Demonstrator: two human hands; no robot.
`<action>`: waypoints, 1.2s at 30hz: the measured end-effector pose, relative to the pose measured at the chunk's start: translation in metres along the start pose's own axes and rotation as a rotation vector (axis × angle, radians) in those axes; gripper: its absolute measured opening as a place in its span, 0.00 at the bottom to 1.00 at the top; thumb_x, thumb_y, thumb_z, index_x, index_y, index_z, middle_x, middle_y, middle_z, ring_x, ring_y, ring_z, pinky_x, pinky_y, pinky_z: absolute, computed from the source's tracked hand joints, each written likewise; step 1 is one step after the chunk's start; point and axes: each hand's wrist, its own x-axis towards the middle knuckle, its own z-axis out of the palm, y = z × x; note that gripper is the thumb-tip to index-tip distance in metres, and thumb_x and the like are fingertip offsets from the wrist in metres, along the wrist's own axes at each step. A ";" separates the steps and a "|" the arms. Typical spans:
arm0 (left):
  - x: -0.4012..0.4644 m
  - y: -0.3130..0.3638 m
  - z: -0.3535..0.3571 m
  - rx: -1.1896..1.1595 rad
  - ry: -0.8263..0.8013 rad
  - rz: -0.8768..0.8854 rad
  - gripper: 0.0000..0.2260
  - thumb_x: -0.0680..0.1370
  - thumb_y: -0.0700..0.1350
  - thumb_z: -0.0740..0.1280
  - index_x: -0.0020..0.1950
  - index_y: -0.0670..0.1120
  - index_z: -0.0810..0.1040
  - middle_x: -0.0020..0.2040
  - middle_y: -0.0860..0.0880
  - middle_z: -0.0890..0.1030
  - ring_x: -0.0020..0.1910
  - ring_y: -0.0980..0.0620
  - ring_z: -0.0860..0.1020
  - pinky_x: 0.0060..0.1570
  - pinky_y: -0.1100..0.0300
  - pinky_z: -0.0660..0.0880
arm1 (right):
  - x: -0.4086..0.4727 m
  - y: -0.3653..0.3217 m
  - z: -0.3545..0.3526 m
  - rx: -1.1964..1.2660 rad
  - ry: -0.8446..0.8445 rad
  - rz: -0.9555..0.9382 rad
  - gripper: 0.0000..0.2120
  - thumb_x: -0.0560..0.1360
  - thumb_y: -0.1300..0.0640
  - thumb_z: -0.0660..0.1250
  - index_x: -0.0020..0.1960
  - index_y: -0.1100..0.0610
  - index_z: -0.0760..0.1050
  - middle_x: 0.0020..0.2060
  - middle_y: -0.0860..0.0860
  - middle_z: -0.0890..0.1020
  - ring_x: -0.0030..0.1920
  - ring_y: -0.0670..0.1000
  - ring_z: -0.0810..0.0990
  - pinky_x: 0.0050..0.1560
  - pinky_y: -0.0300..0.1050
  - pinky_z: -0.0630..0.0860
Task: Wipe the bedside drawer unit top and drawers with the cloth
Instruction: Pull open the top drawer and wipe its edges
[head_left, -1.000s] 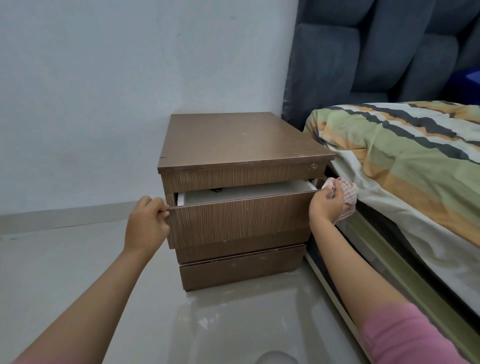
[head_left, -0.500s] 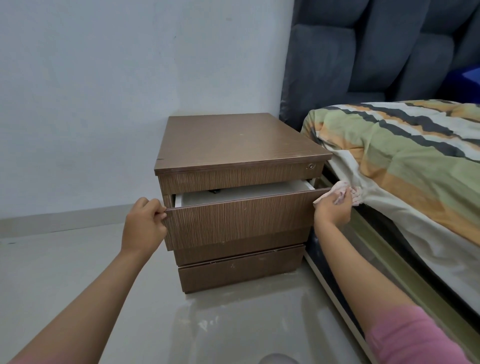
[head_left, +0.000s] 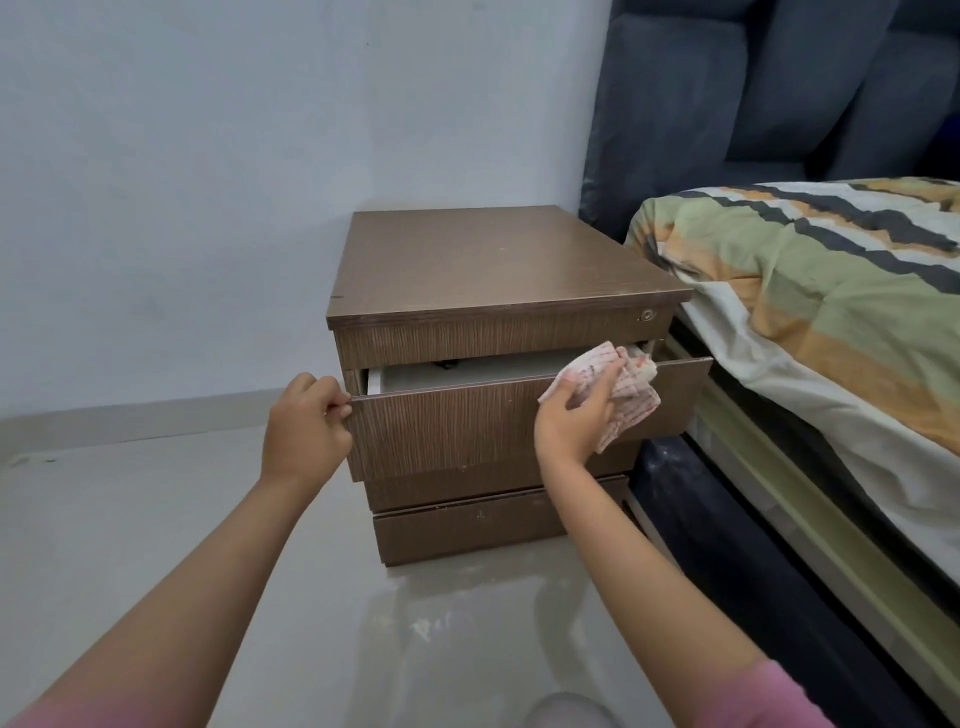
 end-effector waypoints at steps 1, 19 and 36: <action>0.000 0.000 0.000 -0.001 0.000 -0.002 0.07 0.68 0.29 0.67 0.35 0.39 0.73 0.35 0.46 0.70 0.32 0.48 0.69 0.30 0.66 0.63 | -0.001 0.003 0.001 -0.007 0.015 -0.005 0.29 0.80 0.48 0.55 0.77 0.47 0.46 0.75 0.57 0.57 0.75 0.60 0.50 0.72 0.55 0.58; 0.000 -0.004 0.001 -0.041 -0.011 -0.001 0.06 0.69 0.29 0.66 0.36 0.38 0.74 0.36 0.46 0.71 0.33 0.50 0.69 0.30 0.67 0.64 | -0.047 0.009 0.016 -0.052 -0.145 -0.049 0.31 0.80 0.51 0.56 0.76 0.46 0.43 0.72 0.57 0.60 0.73 0.56 0.58 0.63 0.34 0.56; 0.014 -0.012 -0.014 -0.160 -0.121 -0.041 0.07 0.69 0.27 0.66 0.37 0.37 0.80 0.40 0.42 0.81 0.39 0.51 0.76 0.40 0.66 0.70 | -0.128 -0.008 0.075 0.098 -0.171 0.004 0.36 0.79 0.53 0.61 0.76 0.47 0.41 0.75 0.55 0.55 0.75 0.56 0.52 0.71 0.45 0.57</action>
